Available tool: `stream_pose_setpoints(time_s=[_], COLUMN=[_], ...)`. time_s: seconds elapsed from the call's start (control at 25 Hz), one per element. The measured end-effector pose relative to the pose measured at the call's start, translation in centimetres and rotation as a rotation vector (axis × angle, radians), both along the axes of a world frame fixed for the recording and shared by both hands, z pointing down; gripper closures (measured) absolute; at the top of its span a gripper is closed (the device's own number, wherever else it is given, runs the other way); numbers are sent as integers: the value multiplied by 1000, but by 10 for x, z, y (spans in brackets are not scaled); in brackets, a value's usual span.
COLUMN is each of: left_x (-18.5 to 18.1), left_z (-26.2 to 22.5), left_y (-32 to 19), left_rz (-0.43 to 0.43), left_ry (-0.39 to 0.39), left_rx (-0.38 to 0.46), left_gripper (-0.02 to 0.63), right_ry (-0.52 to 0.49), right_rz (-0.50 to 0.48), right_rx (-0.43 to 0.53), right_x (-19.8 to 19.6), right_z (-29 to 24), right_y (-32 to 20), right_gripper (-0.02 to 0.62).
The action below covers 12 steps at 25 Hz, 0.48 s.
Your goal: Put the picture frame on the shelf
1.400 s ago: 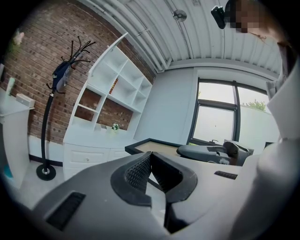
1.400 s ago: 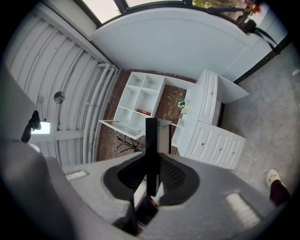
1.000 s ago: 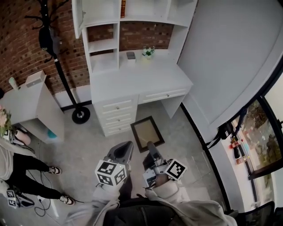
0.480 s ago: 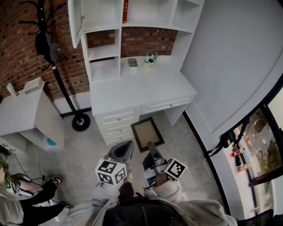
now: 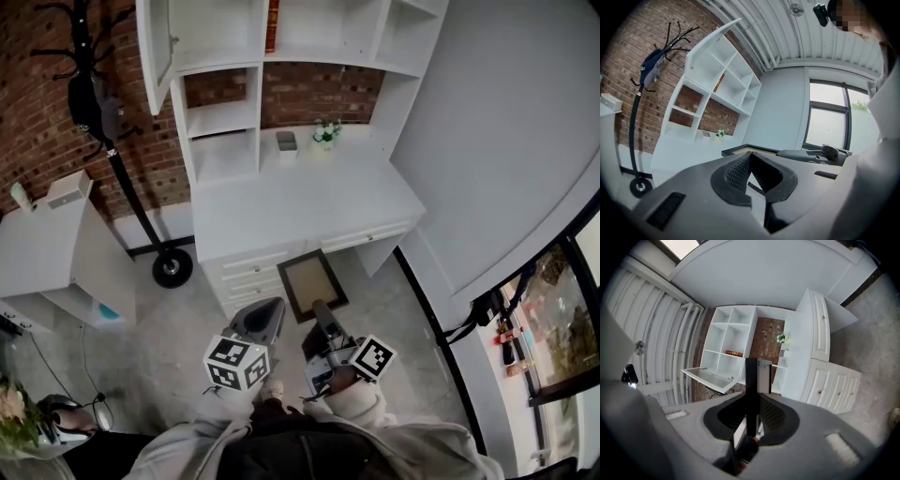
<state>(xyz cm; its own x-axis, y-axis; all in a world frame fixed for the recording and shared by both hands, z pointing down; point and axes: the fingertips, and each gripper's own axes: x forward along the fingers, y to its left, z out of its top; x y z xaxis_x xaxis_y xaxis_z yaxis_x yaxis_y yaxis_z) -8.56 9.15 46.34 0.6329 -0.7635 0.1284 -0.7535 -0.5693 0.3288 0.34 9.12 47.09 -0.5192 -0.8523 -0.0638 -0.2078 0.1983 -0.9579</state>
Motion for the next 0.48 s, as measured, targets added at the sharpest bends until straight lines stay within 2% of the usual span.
stream_pose_setpoints(time_s=[0.48], left_x=[-3], left_z=[9], left_y=[-57], left_rz=[20], left_ry=[1], left_rx=[6], left_gripper=[602], right_ry=[-15], right_rz=[19], right_rx=[3], right_x=[-3], right_z=[8], right_y=[-57], right_gripper=[528])
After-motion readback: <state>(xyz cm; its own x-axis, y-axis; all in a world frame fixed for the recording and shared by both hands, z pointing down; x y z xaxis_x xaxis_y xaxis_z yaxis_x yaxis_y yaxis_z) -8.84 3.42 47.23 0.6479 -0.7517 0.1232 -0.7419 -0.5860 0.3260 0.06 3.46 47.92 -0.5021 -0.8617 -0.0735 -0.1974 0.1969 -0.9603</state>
